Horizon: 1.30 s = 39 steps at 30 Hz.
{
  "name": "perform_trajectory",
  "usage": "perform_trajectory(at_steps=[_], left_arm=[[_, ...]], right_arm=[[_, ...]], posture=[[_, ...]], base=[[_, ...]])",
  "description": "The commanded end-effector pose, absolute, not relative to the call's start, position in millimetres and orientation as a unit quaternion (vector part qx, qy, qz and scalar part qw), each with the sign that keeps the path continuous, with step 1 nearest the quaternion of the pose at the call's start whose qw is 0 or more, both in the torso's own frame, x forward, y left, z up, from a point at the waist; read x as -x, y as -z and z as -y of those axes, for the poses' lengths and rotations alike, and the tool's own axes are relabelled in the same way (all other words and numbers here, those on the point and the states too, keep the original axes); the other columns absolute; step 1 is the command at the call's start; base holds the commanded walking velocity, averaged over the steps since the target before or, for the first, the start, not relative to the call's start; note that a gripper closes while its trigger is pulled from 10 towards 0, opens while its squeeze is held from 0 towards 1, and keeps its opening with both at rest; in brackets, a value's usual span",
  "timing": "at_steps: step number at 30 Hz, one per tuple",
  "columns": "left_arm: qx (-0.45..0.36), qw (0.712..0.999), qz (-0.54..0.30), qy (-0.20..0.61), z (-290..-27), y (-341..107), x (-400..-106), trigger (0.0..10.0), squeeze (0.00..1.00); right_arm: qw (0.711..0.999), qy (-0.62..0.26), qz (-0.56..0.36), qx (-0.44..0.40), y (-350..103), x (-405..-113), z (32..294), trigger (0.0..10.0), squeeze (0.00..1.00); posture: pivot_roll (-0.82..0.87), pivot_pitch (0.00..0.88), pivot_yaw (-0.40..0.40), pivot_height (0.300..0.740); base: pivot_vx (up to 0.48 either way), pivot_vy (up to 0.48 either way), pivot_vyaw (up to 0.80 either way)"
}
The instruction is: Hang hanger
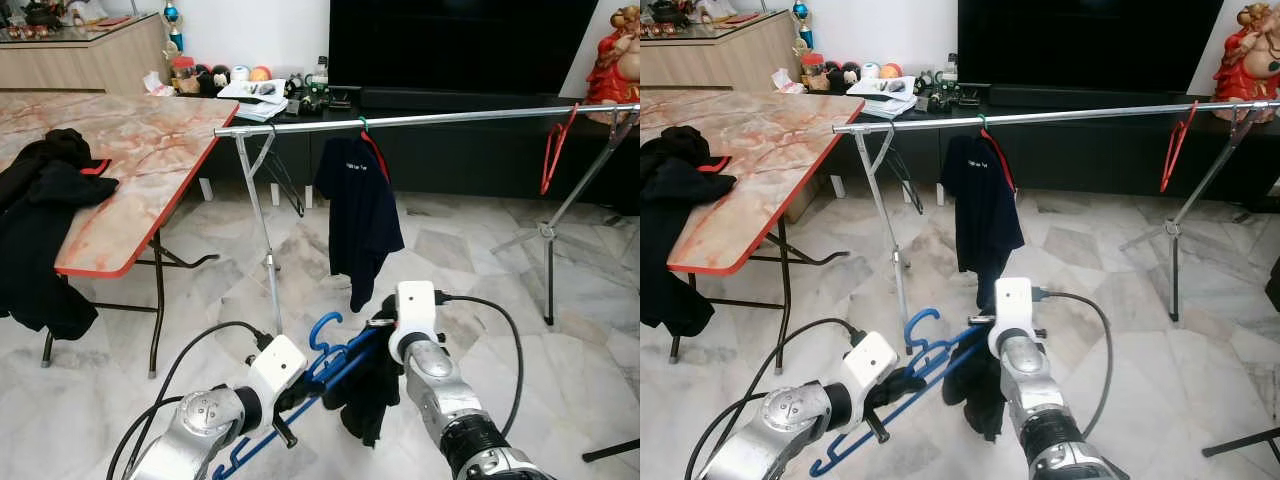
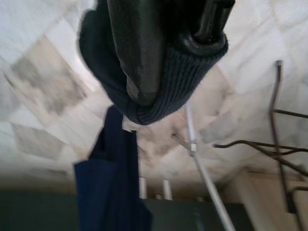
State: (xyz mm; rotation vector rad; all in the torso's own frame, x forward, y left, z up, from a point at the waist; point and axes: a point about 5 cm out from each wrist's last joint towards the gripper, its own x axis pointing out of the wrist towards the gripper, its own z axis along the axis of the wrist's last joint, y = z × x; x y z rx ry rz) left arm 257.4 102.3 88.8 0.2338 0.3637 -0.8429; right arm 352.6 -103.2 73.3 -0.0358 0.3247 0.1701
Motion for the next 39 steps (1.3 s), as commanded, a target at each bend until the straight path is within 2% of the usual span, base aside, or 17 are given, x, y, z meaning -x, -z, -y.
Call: perform_trajectory(at_steps=[1,8,13,21,23,30,32,39], left_arm=[[-0.110,0.881,-0.166,0.429,-95.6,-93.2,-253.6,10.0,0.00],[-0.111,0.877,-0.172,0.434,-95.2,-90.7,-252.9,10.0,0.00],[-0.123,0.888,-0.170,0.409,-96.5,-89.2,-260.0,10.0,0.00],[-0.117,0.885,-0.171,0.418,-92.5,-88.0,-258.1,10.0,0.00],[-0.118,0.886,-0.172,0.415,-92.5,-87.5,-258.4,10.0,0.00],[-0.139,0.891,-0.187,0.389,-98.0,-82.2,-261.8,10.0,0.00],[-0.144,0.894,-0.192,0.377,-103.2,-80.6,-262.7,10.0,0.00],[-0.147,0.898,-0.190,0.368,-105.1,-81.3,-265.3,10.0,0.00]], right_arm=[[0.985,-0.112,-0.126,0.027,-92.1,-359.9,92.4,10.0,0.00],[0.981,-0.151,-0.114,0.048,-98.8,-359.6,85.5,10.0,0.00],[0.977,-0.177,-0.114,0.026,-102.1,-354.1,74.3,10.0,0.00],[0.964,-0.234,-0.123,0.008,-100.5,-338.1,59.1,10.0,0.00],[0.965,-0.231,-0.127,0.000,-100.5,-337.0,58.8,10.0,0.00],[0.980,-0.129,-0.149,0.018,-90.3,-343.9,88.2,10.0,0.00],[0.985,-0.083,-0.151,0.019,-90.7,-346.0,103.8,10.0,0.00],[0.986,-0.079,-0.145,0.018,-95.1,-347.0,103.9,10.0,0.00]], posture=[[0.08,0.000,-0.017,0.740],[0.08,0.000,-0.016,0.740],[0.07,0.000,-0.016,0.740],[0.07,0.000,-0.016,0.740],[0.07,0.000,-0.016,0.740],[0.07,0.000,-0.019,0.740],[0.07,0.000,-0.019,0.740],[0.07,0.000,-0.018,0.740]], base=[[0.000,0.000,0.00],[0.000,0.000,0.00],[0.000,0.000,0.00],[0.000,0.000,0.00],[0.000,0.000,0.00],[0.000,0.000,0.00],[0.000,0.000,0.00],[0.000,0.000,0.00]])
